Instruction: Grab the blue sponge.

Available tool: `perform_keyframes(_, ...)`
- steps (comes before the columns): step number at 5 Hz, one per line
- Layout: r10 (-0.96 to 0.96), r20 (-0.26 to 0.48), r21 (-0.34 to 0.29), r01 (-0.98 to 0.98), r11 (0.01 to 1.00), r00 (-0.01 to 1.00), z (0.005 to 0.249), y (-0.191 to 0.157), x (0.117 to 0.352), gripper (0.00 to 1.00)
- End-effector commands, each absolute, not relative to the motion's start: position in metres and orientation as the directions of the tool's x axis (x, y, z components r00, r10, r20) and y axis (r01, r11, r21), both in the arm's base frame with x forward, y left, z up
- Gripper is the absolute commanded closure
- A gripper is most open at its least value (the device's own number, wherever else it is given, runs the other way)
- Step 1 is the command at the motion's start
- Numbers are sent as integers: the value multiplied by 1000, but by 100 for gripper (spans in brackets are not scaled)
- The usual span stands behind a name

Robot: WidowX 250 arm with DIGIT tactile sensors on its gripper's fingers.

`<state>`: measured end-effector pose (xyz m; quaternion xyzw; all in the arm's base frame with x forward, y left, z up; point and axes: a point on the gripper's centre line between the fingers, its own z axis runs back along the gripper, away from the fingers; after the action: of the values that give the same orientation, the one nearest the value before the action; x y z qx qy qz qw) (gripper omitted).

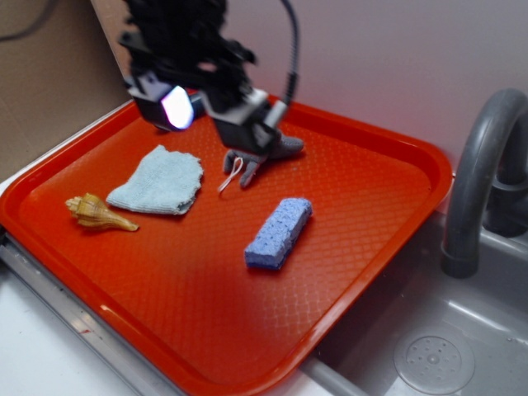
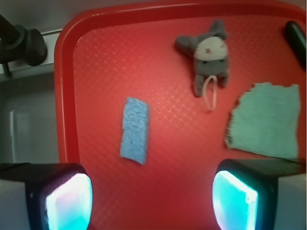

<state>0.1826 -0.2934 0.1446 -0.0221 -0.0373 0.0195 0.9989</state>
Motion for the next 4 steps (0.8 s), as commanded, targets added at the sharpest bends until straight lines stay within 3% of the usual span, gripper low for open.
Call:
perform_keyframes(1, 86, 60, -93, -80, 992, 994, 113, -302, 205, 0)
perform_keyframes(3, 40, 22, -92, -38, 995, 999, 67, -315, 228, 0)
perform_keyframes(4, 2, 18, -79, -1, 997, 1000, 55, -330, 226, 0)
